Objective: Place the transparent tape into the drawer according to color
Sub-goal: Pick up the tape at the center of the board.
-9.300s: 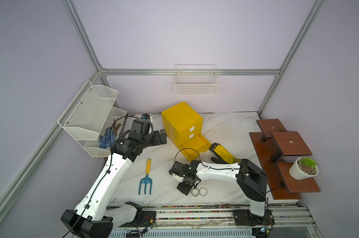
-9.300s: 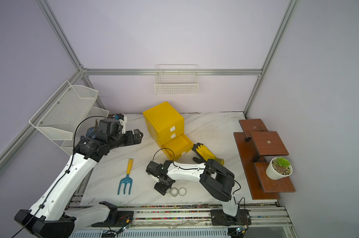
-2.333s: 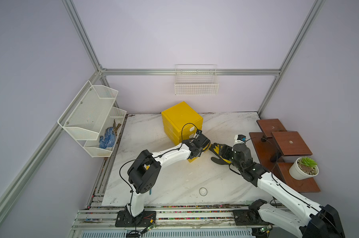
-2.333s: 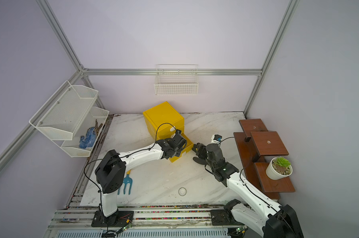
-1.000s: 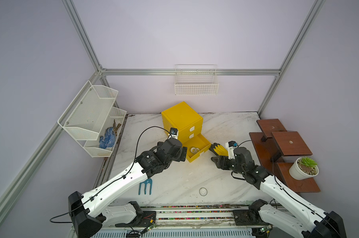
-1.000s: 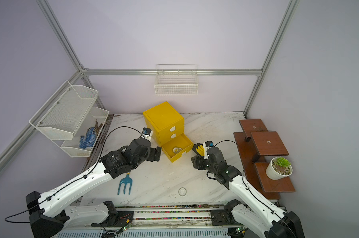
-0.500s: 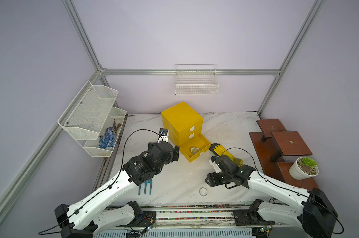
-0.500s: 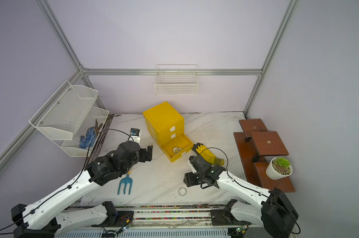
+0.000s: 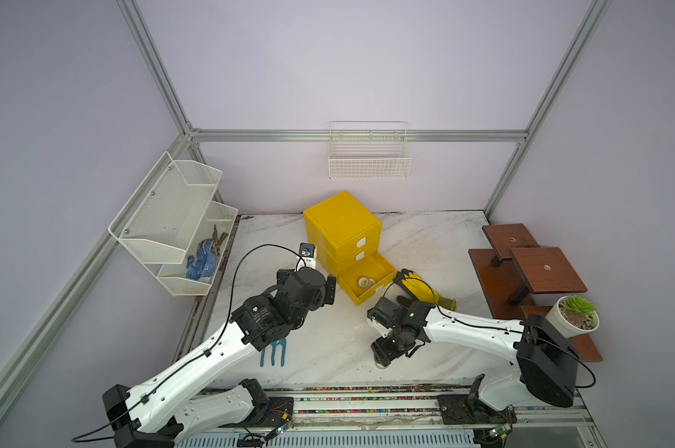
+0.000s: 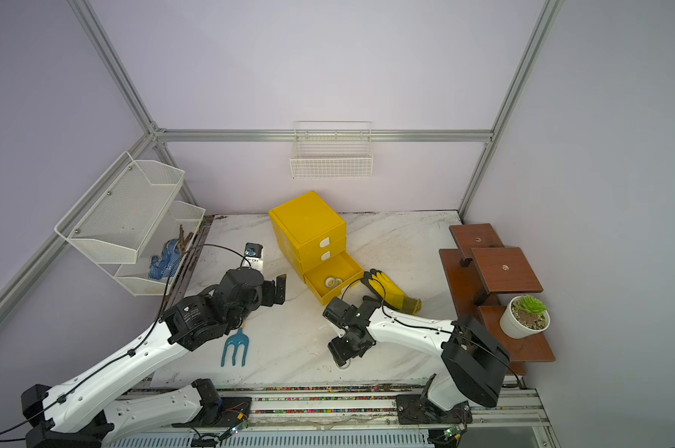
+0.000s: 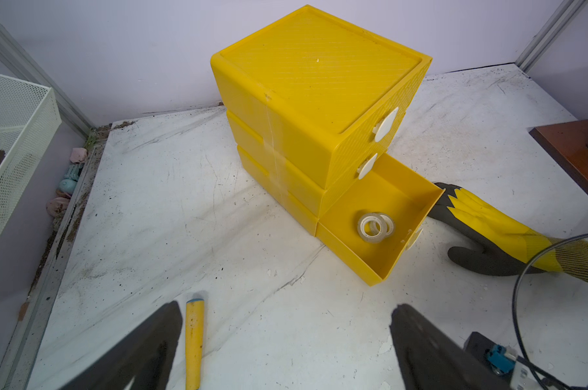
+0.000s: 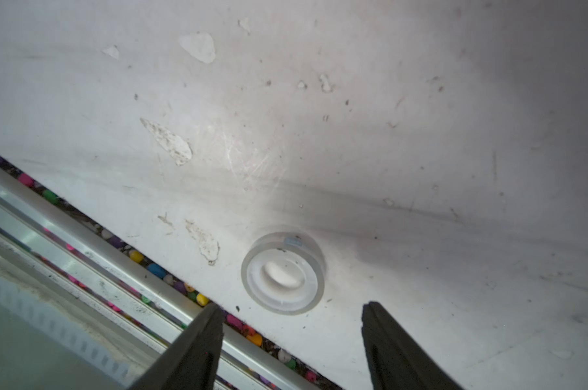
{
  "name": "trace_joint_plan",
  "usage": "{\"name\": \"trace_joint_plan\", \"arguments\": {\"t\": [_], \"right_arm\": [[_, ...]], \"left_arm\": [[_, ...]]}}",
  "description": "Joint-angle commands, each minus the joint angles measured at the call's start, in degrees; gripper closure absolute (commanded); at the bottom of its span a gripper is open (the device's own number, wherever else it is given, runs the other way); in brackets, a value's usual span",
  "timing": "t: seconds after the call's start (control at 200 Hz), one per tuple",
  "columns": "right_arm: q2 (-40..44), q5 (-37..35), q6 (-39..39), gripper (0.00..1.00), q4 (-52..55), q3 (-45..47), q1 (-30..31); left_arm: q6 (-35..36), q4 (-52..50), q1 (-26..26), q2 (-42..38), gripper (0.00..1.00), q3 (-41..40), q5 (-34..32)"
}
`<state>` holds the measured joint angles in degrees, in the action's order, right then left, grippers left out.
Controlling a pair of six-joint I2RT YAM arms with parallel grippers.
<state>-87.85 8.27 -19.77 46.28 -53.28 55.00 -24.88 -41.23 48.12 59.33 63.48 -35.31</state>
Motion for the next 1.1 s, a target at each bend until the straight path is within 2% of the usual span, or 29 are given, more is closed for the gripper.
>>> {"name": "trace_joint_plan", "arguments": {"t": [0.0, 0.205, 0.385, 0.87, 0.89, 1.095], "right_arm": [[-2.43, -2.6, 1.8, 0.29, 3.06, -2.07, 1.56], [-6.32, -5.92, 1.68, 0.3, 3.92, -3.88, 3.78], [-8.74, -5.8, 1.51, 0.3, 2.1, -4.57, 4.62], [-10.4, -7.25, 1.15, 0.32, 2.96, -3.82, 5.52], [-10.48, -7.38, 1.06, 0.38, 2.86, -3.7, 5.52], [-9.33, -5.96, 0.35, 0.46, -0.98, -3.11, 5.55]], "left_arm": [[0.45, 1.63, -0.15, -0.67, 0.0, 0.03, -0.51], [0.24, 1.56, -0.13, -0.27, 0.0, 0.1, 0.42], [0.19, 1.75, -0.13, -0.53, 0.0, -0.11, 0.51], [0.1, 1.75, -0.13, -0.27, 0.0, -0.22, 0.33], [0.1, 1.77, -0.13, -0.2, 0.0, -0.14, 0.33], [0.01, 1.64, -0.13, 0.0, 0.0, -0.21, 0.07]]}}
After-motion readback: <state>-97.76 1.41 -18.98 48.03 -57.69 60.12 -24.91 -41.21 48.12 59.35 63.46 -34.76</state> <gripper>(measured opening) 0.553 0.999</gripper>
